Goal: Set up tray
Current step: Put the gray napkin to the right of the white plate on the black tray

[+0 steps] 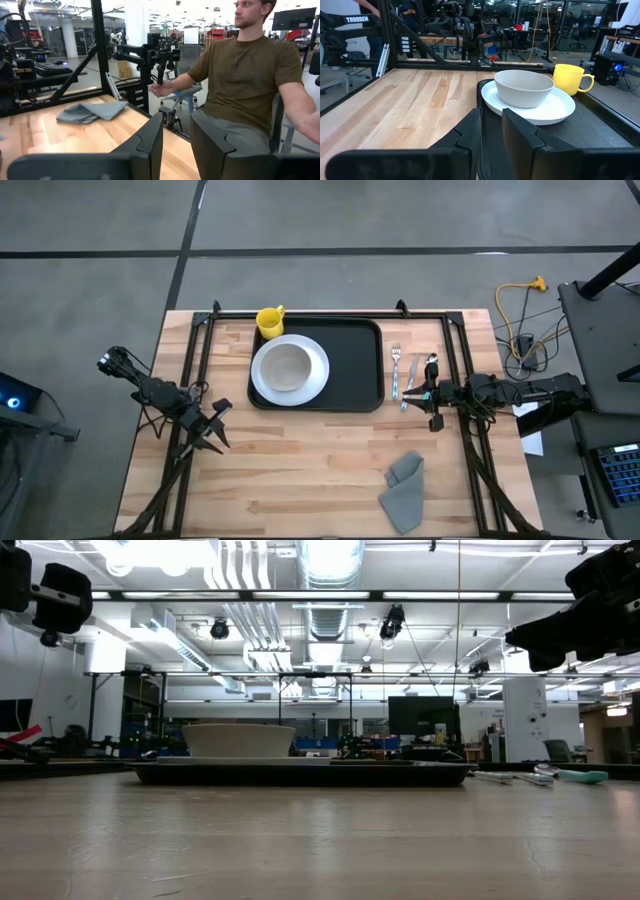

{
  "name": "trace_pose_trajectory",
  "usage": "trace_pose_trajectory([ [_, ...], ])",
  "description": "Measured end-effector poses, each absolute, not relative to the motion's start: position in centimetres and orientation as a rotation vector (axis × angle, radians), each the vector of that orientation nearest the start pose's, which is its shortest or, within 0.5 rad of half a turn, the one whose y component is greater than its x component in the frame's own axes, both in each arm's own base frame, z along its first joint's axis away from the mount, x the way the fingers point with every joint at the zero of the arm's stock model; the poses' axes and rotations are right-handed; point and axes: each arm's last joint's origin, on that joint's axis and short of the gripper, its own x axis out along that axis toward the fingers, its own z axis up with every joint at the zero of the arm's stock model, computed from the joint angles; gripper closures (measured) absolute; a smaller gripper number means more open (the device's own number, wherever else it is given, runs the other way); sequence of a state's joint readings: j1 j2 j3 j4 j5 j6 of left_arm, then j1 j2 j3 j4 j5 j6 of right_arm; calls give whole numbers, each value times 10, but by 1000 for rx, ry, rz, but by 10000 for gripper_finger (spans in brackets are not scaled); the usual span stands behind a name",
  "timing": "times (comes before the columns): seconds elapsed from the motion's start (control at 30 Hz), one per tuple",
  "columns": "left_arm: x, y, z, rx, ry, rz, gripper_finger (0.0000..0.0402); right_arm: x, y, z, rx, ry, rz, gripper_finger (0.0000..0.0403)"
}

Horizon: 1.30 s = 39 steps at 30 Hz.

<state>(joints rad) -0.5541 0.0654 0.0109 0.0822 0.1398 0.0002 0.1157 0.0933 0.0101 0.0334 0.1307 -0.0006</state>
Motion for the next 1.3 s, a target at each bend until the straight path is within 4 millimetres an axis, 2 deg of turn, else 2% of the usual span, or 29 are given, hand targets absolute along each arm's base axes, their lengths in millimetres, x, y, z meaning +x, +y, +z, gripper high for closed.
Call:
trace_pose_trajectory([
  [0.47, 84, -56, 170, -5, -32, -694, 324, 102, 8, 163, 5, 44, -15, 324],
  [0.6, 84, -56, 170, -5, -31, -694, 324, 103, 8, 166, 116, 12, -16, 330],
  [0.83, 84, -56, 170, -5, -32, -694, 324, 101, 8, 186, 285, -196, 10, 335],
  [1.03, 84, -56, 170, -5, -32, -694, 324, 99, 8, 192, 385, -256, 40, 335],
  [1.1, 84, -56, 170, -5, -32, -694, 324, 99, 9, 193, 383, -254, 83, 335],
  [1.3, 84, -56, 170, -5, -32, -694, 324, 96, 16, 199, 374, -273, 355, 335],
])
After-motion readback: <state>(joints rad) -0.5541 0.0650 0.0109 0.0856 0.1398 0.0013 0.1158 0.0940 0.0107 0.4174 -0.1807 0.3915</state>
